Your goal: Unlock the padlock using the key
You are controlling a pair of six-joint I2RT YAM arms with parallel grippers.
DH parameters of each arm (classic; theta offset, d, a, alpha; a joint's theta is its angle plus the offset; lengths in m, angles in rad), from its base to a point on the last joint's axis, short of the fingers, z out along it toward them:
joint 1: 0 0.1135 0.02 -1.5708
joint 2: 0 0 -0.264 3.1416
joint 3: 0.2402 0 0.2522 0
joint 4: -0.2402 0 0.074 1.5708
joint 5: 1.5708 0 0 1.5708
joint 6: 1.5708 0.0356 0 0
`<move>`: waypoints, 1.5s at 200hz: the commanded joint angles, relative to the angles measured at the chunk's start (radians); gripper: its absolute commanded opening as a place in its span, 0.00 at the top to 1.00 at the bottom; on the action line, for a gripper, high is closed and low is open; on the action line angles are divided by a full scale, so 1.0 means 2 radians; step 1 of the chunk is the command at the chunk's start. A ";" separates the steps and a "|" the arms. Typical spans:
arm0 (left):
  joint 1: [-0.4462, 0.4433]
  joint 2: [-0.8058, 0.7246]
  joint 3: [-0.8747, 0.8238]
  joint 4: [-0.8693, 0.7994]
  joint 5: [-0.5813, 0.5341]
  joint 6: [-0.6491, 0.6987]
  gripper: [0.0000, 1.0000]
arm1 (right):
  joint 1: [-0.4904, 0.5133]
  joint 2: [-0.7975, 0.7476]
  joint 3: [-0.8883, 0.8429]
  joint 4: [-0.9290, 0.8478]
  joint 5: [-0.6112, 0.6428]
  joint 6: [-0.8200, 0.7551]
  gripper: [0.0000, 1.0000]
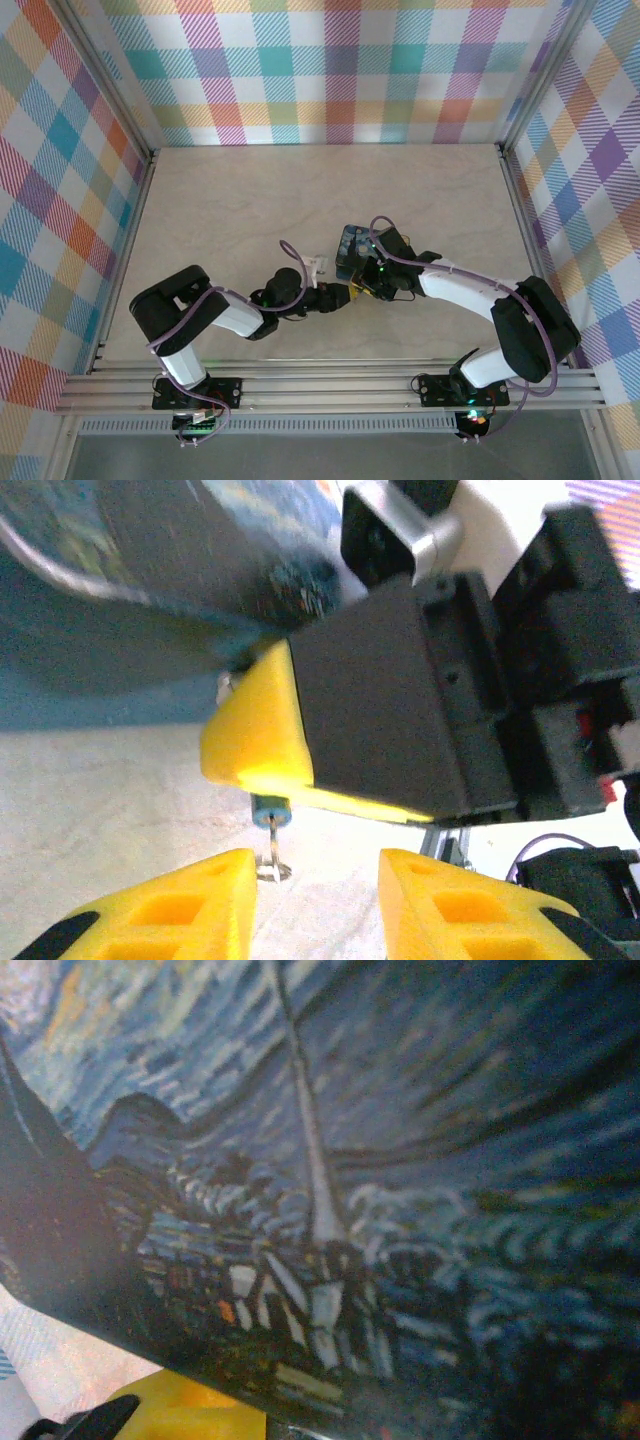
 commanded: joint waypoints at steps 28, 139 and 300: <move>-0.010 0.021 0.004 0.035 -0.014 -0.013 0.66 | 0.003 -0.002 0.000 0.018 0.000 0.010 1.00; -0.013 0.072 0.041 0.061 0.012 0.015 1.00 | 0.001 -0.014 0.004 0.014 -0.014 0.014 1.00; -0.127 -0.012 0.080 -0.259 -0.290 0.469 1.00 | -0.026 0.040 0.179 -0.243 -0.078 -0.181 0.52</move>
